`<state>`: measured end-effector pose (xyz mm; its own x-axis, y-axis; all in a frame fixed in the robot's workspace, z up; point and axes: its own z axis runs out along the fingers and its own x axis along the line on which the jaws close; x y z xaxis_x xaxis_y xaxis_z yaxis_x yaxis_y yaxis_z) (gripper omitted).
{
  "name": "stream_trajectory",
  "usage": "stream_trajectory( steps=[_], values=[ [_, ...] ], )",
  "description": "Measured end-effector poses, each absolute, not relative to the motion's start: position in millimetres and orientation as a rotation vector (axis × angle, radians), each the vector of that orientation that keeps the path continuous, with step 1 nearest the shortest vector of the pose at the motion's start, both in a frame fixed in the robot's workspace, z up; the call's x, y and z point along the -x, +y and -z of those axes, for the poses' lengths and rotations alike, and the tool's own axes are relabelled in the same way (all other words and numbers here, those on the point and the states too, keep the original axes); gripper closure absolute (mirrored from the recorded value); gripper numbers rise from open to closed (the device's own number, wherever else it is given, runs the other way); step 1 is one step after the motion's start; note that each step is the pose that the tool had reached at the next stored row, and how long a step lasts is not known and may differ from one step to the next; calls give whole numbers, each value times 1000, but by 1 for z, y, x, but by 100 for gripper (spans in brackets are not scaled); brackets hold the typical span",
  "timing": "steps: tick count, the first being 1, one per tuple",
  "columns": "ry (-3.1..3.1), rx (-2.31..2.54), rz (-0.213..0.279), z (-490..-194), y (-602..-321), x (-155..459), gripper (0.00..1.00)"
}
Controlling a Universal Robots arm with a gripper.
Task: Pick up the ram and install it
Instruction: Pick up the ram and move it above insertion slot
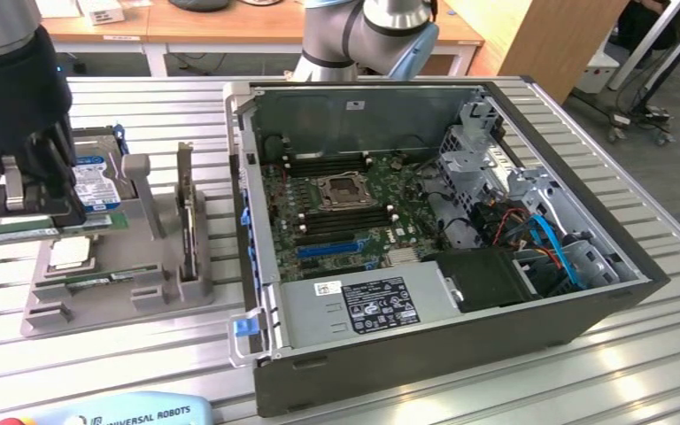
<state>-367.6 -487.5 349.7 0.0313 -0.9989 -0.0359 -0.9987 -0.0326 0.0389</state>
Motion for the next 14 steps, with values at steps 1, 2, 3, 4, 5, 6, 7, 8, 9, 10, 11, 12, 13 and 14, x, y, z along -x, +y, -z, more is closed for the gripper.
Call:
stream_trajectory(
  steps=[1, 2, 3, 4, 5, 6, 7, 8, 9, 10, 11, 12, 13, 14],
  values=[
    [-2183, -2254, 83, -351, -487, 368, 88],
    [-2183, -2254, 83, -352, -487, 368, 88],
    [-2183, -2254, 83, -353, -487, 368, 88],
    [-2183, -2254, 83, -355, -487, 368, 88],
    [-2183, -2254, 83, -356, -487, 368, 88],
    [-2183, -2254, 83, -358, -487, 368, 88],
    [-2183, -2254, 83, -360, -487, 368, 88],
    [-2183, -2254, 83, -362, -487, 368, 88],
    [-2183, -2254, 83, -364, -487, 368, 88],
    [-2183, -2254, 83, -366, -487, 368, 88],
    [-2183, -2254, 83, -368, -487, 368, 88],
    [-2183, -2254, 83, -370, -487, 368, 88],
    [-2183, -2254, 83, -372, -487, 368, 88],
    [-2183, -2254, 83, -374, -487, 368, 88]
  ],
)
